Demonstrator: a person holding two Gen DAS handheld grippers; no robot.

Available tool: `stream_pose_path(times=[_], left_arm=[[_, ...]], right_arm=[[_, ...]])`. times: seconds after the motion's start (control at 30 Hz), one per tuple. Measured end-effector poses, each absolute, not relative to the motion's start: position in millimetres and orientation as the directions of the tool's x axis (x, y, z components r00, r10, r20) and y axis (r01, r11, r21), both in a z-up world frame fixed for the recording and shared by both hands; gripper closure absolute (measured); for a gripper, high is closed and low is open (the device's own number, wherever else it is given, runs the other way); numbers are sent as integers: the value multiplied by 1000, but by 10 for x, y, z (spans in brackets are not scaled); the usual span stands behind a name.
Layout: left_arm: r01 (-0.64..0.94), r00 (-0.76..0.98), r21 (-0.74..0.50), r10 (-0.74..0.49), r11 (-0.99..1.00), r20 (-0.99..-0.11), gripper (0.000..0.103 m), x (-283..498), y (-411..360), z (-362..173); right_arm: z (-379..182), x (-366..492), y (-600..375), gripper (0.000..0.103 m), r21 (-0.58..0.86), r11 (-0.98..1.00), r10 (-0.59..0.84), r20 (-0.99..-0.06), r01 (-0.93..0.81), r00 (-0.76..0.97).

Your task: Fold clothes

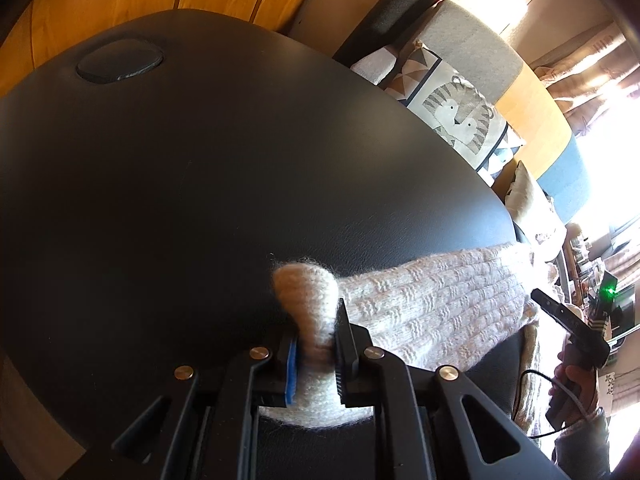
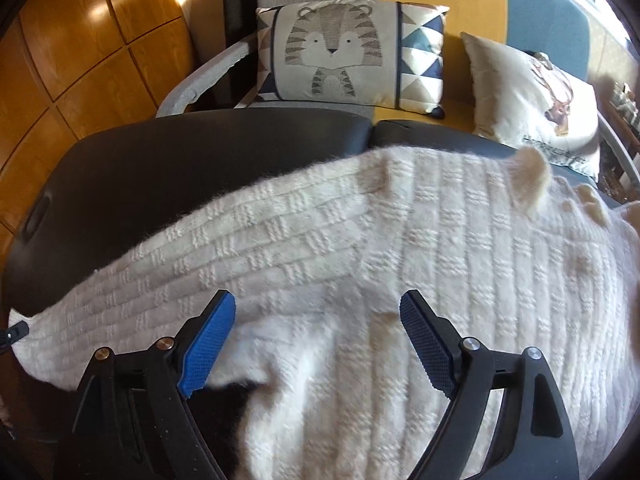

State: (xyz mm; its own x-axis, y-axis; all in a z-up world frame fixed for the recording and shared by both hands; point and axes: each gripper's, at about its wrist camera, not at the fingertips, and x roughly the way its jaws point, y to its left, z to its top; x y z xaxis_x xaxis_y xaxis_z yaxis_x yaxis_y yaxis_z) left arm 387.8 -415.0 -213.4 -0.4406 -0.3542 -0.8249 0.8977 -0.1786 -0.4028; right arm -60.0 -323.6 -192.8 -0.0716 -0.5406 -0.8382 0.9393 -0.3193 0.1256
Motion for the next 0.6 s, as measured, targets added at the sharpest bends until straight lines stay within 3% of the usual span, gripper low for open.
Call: stream_pose_path(times=[0.17,0.23,0.3,0.6], left_arm=[[899,-437,-402,-360,-173,-824,89,3909,-4152,-2113],[900,-435,-399,-368,-174,-821,89,3929,-4152,-2090],[904,-428,-394,-378,-168,-821,89,3969,-4165,-2075],[921,-387,-364,-416,-138,-823,88,4127,-4260,-1978]], right_arm=[[-1999,-445,-3481,16,111,-251,-535,-844,962,-42],[-2032,-355,-3590,5,95,-266,-548,-833,959,-70],[-2057,-278,-3693,0,73,-286,-560,-822,955,-105],[-1959,-81,-4172,0,2,-281,-570,-805,960,-165]])
